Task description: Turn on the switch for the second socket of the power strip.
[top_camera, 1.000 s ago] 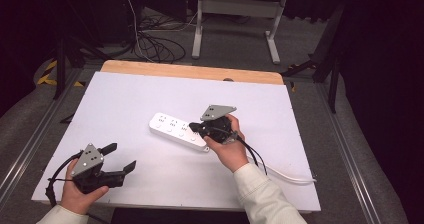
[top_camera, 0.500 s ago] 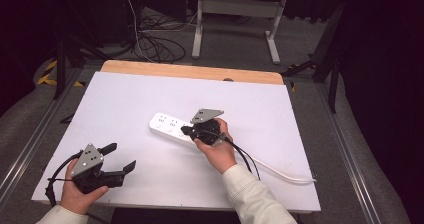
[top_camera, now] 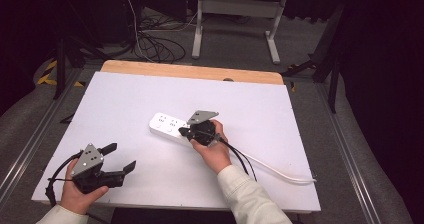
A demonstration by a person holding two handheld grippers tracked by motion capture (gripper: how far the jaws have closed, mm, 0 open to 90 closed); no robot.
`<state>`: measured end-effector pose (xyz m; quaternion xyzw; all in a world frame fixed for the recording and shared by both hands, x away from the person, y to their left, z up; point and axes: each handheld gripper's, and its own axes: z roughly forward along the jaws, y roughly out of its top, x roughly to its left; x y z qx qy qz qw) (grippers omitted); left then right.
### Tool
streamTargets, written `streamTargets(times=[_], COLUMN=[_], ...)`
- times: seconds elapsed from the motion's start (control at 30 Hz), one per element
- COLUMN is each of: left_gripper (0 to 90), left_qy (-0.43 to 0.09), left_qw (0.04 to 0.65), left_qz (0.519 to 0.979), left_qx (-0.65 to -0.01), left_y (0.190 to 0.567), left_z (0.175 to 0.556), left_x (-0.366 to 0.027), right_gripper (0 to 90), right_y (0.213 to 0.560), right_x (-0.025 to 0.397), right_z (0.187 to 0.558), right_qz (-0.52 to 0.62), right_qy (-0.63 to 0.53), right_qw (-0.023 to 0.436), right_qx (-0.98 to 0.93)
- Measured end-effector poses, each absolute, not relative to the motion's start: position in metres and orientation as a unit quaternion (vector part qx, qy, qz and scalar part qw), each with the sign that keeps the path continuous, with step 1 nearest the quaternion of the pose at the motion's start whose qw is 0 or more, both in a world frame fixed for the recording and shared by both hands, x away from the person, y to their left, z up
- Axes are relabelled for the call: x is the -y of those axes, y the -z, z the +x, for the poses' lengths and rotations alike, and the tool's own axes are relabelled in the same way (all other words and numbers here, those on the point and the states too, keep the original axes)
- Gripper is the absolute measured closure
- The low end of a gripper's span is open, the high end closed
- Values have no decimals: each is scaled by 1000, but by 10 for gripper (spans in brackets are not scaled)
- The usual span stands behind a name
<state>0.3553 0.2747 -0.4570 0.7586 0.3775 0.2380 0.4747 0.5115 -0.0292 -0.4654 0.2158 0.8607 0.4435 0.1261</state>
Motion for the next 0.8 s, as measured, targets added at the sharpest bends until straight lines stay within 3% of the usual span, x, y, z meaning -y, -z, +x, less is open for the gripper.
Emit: streamTargets(times=[0.8], left_gripper=[153], left_qy=[-239], left_qw=[471], left_qz=[761], left_qx=[-377], left_y=[457], left_z=[356], left_x=[-275], right_gripper=[900], right_y=[469], right_x=[25], right_z=[511], right_qz=[219], right_qy=[-437], right_qw=[132], right_qx=[-862])
